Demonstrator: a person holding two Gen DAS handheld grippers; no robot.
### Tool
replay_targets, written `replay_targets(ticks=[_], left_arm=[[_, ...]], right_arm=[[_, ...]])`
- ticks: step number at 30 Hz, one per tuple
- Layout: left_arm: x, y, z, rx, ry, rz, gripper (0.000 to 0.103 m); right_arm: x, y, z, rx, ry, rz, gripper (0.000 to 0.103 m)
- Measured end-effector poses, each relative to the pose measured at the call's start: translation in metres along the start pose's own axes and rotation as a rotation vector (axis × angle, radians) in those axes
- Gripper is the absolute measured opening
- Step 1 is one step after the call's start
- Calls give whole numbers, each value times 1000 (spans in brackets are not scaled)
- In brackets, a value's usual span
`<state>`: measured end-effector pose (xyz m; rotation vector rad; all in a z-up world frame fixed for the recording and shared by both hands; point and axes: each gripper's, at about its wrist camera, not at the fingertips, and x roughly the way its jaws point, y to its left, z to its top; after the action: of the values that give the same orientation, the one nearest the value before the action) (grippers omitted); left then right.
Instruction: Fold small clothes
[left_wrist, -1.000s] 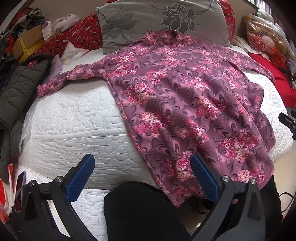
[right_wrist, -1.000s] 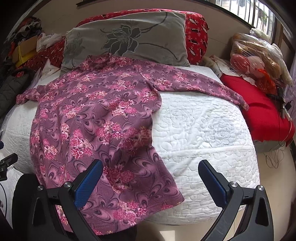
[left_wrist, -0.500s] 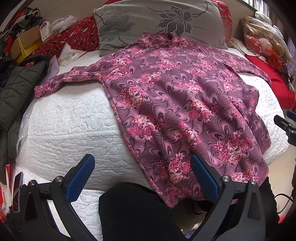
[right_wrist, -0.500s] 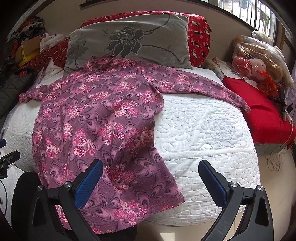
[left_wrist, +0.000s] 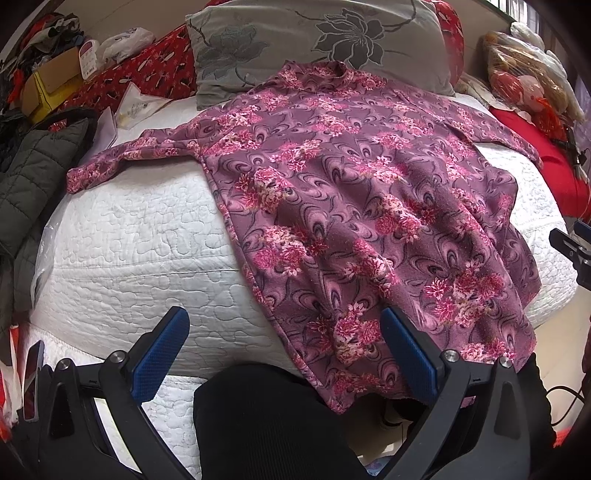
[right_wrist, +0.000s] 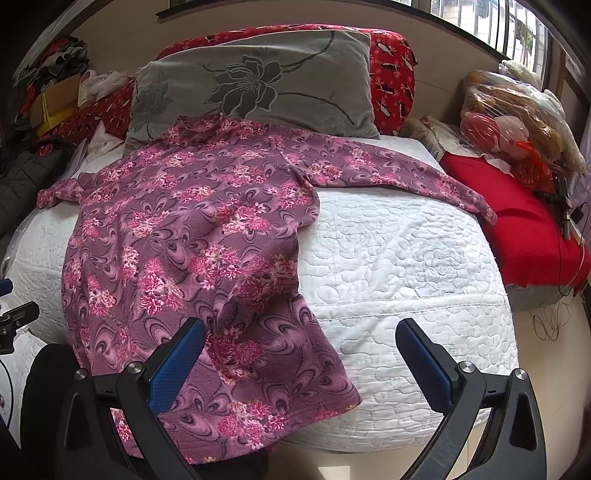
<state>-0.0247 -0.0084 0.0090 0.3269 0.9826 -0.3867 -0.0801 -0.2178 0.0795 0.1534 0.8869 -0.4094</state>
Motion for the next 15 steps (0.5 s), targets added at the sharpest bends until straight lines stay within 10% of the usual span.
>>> replay_targets(ticks=[15], left_arm=[[3,5,0,-29,13,-23,103]], right_arm=[[1,1,4,-2,-8,-6,102]])
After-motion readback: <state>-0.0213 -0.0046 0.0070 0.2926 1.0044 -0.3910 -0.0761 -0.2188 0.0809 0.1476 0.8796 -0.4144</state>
